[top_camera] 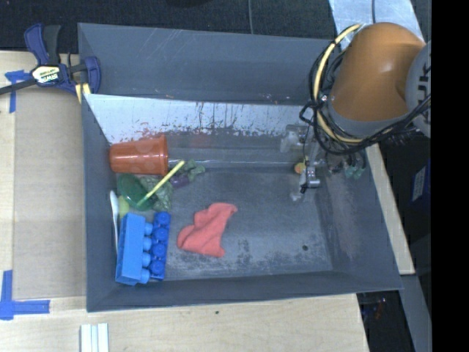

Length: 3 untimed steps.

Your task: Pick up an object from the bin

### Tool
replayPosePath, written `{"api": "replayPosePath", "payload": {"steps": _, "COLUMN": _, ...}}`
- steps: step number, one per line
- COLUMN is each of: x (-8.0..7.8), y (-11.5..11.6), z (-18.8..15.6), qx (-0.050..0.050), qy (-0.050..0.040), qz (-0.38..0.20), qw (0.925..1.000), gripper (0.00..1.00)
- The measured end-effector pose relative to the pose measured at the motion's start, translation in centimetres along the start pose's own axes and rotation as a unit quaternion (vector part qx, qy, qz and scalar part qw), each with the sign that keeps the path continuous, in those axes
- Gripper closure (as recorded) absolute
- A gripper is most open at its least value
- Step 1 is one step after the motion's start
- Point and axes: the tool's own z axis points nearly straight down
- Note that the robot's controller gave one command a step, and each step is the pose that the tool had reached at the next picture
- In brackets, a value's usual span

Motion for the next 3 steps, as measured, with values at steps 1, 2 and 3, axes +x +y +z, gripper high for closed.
{"api": "replayPosePath", "payload": {"steps": 1, "x": -0.2, "y": 0.0, "z": -0.4, "qx": 0.0, "qy": -0.0035, "qz": -0.001, "qw": 1.0, "gripper": 0.0}}
{"api": "replayPosePath", "payload": {"steps": 2, "x": -0.5, "y": 8.8, "z": 8.2, "qx": 0.0, "qy": -0.0052, "qz": -0.028, "qw": 0.9996, "gripper": 0.0}}
{"api": "replayPosePath", "payload": {"steps": 3, "x": -1.6, "y": 3.3, "z": 7.5, "qx": 0.001, "qy": -0.0069, "qz": -0.039, "qw": 0.9992, "gripper": 0.0}}
